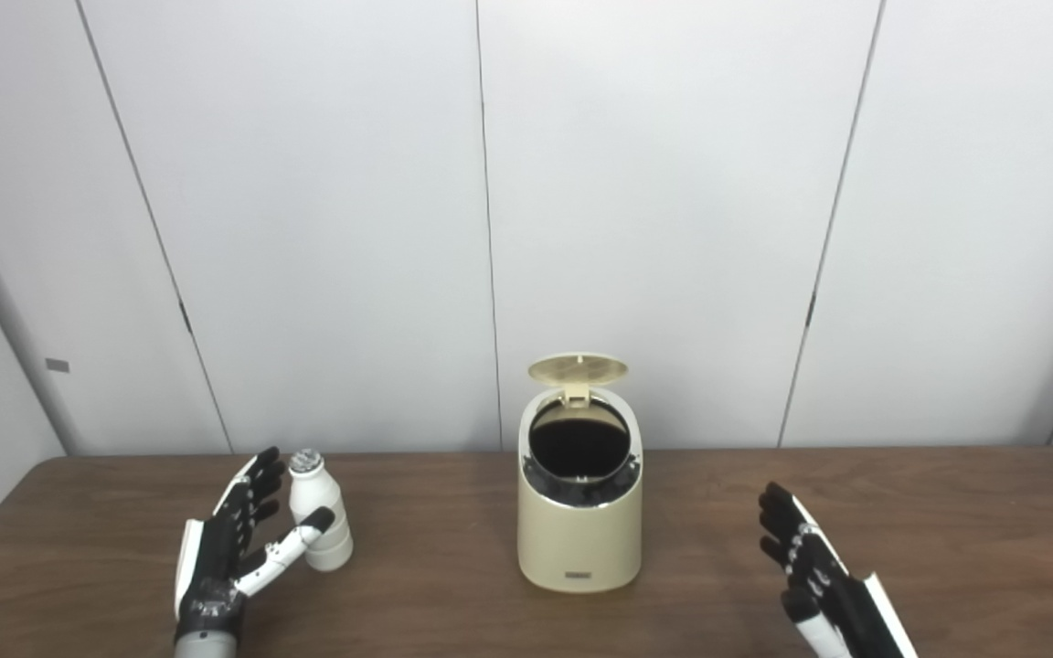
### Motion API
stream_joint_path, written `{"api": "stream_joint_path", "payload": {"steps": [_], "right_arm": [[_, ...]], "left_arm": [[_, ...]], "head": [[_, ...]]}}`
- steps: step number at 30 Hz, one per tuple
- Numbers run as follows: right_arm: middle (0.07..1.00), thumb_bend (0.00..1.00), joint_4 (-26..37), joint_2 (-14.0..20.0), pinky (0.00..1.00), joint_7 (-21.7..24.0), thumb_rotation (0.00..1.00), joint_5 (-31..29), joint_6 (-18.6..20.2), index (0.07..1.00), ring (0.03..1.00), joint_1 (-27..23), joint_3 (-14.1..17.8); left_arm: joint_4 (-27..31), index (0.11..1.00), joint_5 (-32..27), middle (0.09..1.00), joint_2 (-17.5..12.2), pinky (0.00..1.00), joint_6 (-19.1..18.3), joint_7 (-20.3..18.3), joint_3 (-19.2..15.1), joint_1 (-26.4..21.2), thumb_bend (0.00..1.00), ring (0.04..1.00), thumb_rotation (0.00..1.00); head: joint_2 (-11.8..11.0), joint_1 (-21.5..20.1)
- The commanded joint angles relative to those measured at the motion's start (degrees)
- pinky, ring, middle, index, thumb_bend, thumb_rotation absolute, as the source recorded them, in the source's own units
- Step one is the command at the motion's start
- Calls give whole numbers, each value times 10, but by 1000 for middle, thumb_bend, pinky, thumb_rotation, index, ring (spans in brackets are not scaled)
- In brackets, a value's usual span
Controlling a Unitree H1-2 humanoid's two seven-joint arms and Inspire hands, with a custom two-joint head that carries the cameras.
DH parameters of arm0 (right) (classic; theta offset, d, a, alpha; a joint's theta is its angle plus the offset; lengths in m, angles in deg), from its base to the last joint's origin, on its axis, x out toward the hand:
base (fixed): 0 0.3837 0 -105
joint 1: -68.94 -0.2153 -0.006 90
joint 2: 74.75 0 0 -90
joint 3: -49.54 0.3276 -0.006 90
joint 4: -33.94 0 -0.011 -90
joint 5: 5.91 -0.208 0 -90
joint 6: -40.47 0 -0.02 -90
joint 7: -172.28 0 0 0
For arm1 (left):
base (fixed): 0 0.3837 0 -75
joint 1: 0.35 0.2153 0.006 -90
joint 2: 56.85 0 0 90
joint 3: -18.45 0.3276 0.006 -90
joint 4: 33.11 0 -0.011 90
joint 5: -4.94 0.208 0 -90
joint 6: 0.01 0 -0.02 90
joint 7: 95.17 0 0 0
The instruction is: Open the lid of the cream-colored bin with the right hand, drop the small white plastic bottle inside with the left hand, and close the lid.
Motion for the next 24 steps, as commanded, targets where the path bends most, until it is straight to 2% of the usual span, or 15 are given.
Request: {"api": "stream_joint_path", "payload": {"steps": [1, 6, 12, 15, 21, 24], "right_arm": [[956, 991, 25, 4, 950, 0, 813, -4, -13, 958, 963, -11, 2], [956, 941, 28, 8, 942, -2, 815, 7, -13, 957, 961, -9, 2], [960, 931, 30, 7, 955, -1, 815, 8, -9, 959, 966, -8, 1], [963, 912, 29, 7, 965, -2, 809, 9, -10, 961, 970, -8, 1], [964, 906, 28, 6, 989, -5, 787, 11, -7, 958, 979, -8, 3], [966, 908, 30, 5, 983, -5, 780, 9, -3, 959, 979, -8, 3]], "left_arm": [[-22, 894, 11, 861, -6, 836, 24, 8, 6, -13, 1000, 870, 375], [-66, 879, 24, 846, -8, 807, 37, 10, 20, -31, 1000, 851, 372], [-123, 881, 27, 842, -11, 806, 53, 4, 36, -56, 1000, 851, 357], [-152, 860, 11, 825, -10, 794, 65, -11, 35, -68, 1000, 836, 303], [-171, 758, -6, 744, -5, 731, 77, -26, 34, -76, 1000, 766, 210], [-168, 655, 3, 656, 0, 617, 78, -4, 32, -77, 1000, 666, 85]], "head": [[1, -1], [2, -2], [3, -6], [4, -6], [6, -7], [7, -8]]}}
